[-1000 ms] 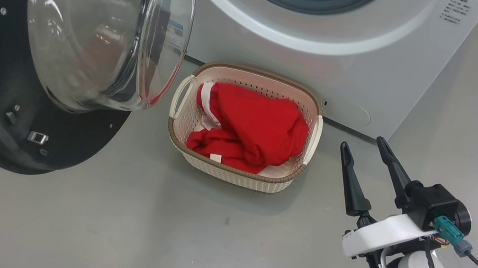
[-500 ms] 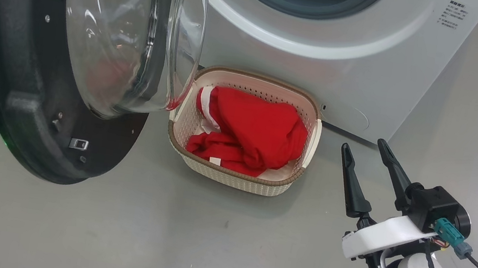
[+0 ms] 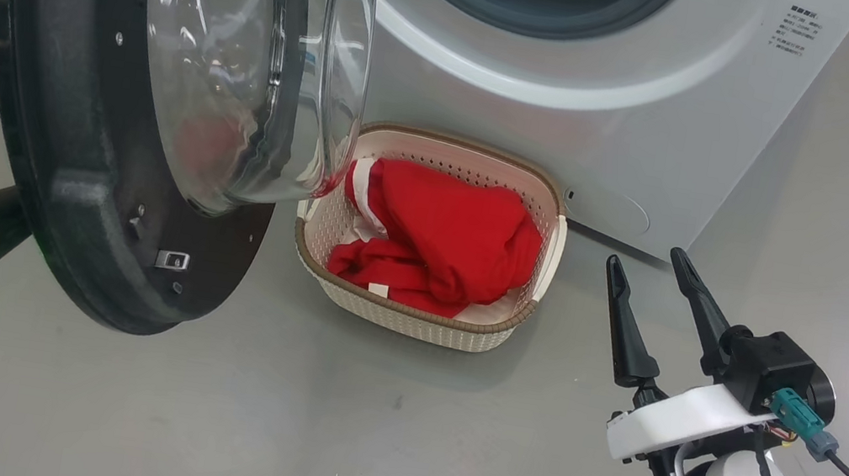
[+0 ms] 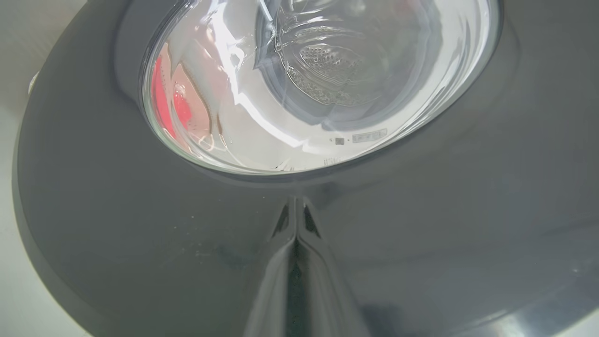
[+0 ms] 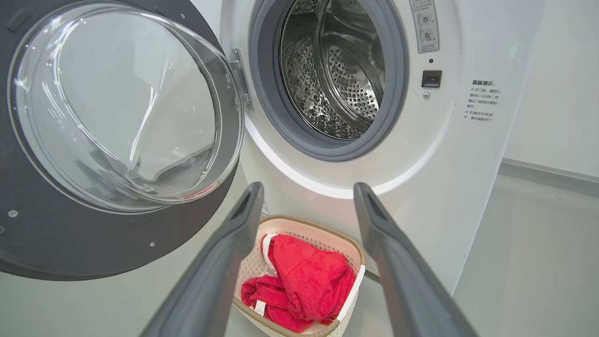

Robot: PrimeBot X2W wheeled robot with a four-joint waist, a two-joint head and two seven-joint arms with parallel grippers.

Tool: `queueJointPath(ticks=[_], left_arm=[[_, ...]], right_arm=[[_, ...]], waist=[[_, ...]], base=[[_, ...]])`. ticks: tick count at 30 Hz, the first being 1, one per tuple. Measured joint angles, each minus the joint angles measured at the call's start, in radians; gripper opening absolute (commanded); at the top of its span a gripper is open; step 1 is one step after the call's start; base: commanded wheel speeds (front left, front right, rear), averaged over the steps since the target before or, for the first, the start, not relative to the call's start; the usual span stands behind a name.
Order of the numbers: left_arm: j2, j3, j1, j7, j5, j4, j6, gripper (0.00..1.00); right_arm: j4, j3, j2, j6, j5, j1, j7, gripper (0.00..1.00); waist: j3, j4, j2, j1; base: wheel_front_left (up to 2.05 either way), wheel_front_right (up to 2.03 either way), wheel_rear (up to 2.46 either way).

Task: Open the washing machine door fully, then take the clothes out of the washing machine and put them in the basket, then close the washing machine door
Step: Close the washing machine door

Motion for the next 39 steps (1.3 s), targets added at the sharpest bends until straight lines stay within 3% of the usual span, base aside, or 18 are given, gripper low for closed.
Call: queueJointPath(ticks=[8, 15, 22, 27, 33, 39], left_arm=[[0.000, 0.008, 0.037, -0.066, 0.031, -0.081, 0.000, 0.00], [0.032, 0.052, 0.049, -0.245, 0.105, -0.180, -0.001, 0.00], [0.106, -0.079, 0.139, -0.360, 0.239, -0.376, -0.001, 0.00], [0.125, -0.161, 0.200, -0.490, 0.299, -0.481, -0.001, 0.00], [0.154, -0.216, 0.271, -0.707, 0.374, -0.572, -0.002, 0.00], [0.205, -0.329, 0.376, -0.928, 0.510, -0.631, -0.002, 0.00]], right_arm=[[0.000, -0.002, 0.005, 0.000, 0.000, 0.002, 0.000, 1.00], [-0.001, -0.012, 0.006, 0.000, 0.000, 0.013, 0.000, 1.00], [-0.001, -0.008, 0.014, 0.000, 0.000, 0.018, 0.000, 1.00], [-0.001, -0.006, 0.014, 0.000, 0.000, 0.019, 0.000, 1.00], [-0.001, -0.005, 0.015, 0.000, 0.000, 0.021, 0.000, 1.00], [-0.001, -0.003, 0.016, 0.000, 0.000, 0.024, 0.000, 1.00]], waist=[[-0.006, -0.004, 0.0000, 0.0000], [-0.017, -0.001, 0.0000, 0.0000], [-0.028, 0.006, 0.0000, 0.0000], [-0.031, 0.007, 0.0000, 0.0000], [-0.033, 0.007, 0.0000, 0.0000], [-0.034, 0.008, 0.0000, 0.0000]], base=[[0.00, 0.00, 0.00], [0.00, 0.00, 0.00], [0.00, 0.00, 0.00], [0.00, 0.00, 0.00], [0.00, 0.00, 0.00], [0.00, 0.00, 0.00]])
